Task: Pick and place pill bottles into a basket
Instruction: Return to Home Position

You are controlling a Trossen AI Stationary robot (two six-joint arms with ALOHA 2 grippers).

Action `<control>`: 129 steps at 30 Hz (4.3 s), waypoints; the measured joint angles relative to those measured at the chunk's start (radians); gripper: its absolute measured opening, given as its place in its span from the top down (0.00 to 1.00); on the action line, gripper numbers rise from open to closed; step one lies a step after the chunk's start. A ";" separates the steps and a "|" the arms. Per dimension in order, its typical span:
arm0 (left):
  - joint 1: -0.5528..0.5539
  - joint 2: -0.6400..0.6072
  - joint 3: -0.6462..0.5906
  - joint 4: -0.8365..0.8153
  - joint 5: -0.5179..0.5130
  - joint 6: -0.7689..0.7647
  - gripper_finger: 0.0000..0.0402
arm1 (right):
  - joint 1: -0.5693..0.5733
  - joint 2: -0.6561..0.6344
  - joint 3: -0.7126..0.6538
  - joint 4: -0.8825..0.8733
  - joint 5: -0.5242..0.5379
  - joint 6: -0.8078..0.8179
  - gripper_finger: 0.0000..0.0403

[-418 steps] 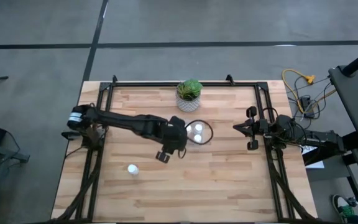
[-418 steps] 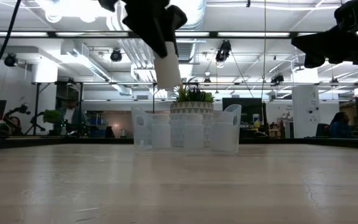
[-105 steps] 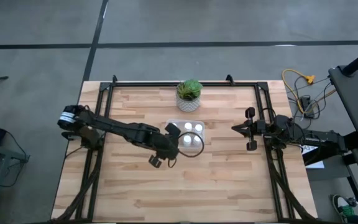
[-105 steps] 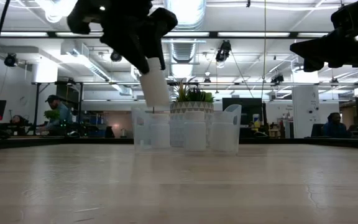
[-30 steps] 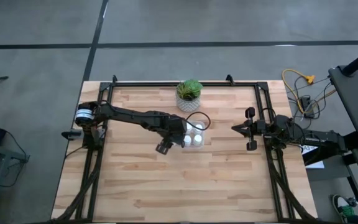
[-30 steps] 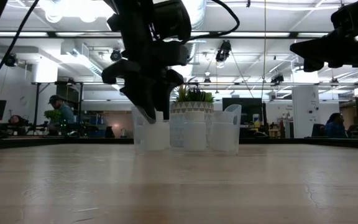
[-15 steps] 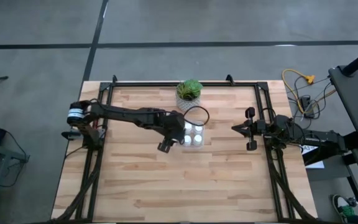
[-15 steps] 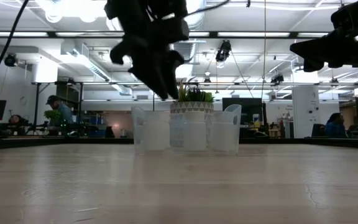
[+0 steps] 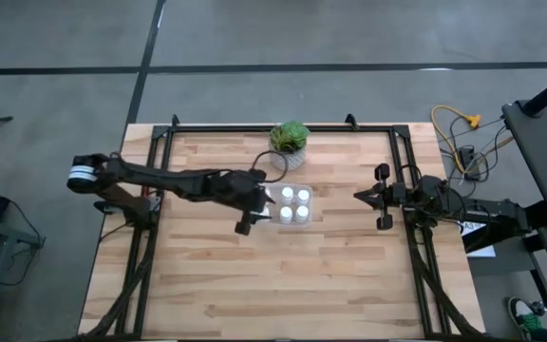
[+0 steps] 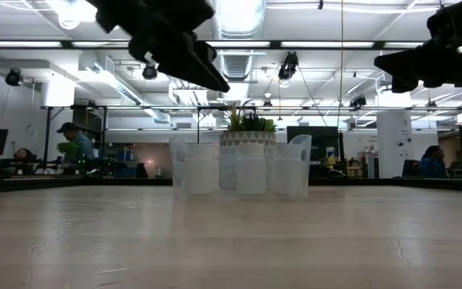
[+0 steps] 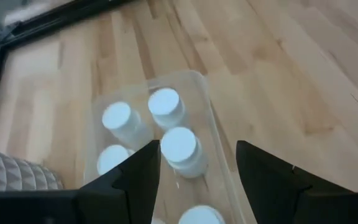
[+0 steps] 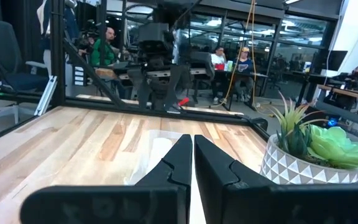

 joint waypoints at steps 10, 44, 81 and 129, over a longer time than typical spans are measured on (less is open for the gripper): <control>0.010 -0.218 -0.381 0.303 -0.002 -0.026 0.52 | 0.000 0.013 0.000 0.005 0.001 0.000 0.98; 0.025 -1.082 -0.989 0.963 -0.114 -0.017 0.52 | 0.000 0.033 0.000 -0.001 0.000 0.000 0.98; 0.025 -1.429 -0.990 0.267 -0.117 -0.075 0.53 | 0.000 0.033 0.000 -0.001 0.000 0.000 0.98; 0.025 -1.352 -0.990 0.215 -0.074 -0.208 1.00 | 0.000 0.033 0.000 -0.001 0.000 0.000 0.98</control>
